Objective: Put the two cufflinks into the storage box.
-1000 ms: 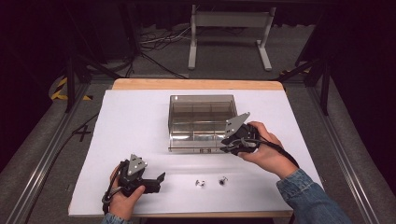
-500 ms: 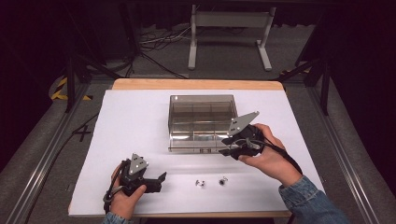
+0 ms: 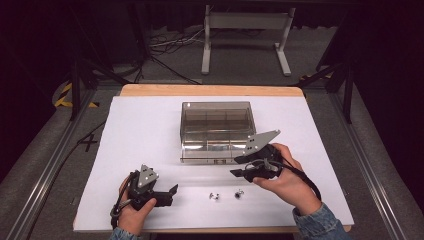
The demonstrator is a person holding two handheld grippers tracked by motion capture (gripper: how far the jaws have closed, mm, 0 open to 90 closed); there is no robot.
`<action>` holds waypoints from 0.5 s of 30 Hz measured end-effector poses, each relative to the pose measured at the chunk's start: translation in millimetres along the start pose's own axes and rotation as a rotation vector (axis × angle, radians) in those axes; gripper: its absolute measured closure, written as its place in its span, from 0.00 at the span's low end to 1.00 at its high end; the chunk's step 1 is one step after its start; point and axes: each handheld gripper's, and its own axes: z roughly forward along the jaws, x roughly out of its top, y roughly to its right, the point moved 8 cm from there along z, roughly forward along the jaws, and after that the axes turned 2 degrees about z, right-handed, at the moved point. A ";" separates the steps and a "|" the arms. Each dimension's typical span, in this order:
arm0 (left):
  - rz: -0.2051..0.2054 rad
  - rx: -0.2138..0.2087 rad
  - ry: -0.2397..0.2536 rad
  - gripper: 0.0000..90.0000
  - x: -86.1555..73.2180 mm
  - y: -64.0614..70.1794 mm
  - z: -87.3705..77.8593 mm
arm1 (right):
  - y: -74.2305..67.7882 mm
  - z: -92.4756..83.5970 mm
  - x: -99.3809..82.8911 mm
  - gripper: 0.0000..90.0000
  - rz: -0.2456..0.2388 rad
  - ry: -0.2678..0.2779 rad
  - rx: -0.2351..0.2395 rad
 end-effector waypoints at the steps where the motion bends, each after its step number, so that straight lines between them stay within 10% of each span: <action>1: 0.002 -0.001 -0.006 0.00 -0.6 0.0 -0.4 | -2.2 1.1 -1.2 0.64 0.003 0.001 0.001; 15: -0.004 -0.003 -0.002 0.00 -0.5 -0.9 -1.9 | -21.4 25.7 -2.3 0.63 -0.015 0.034 0.040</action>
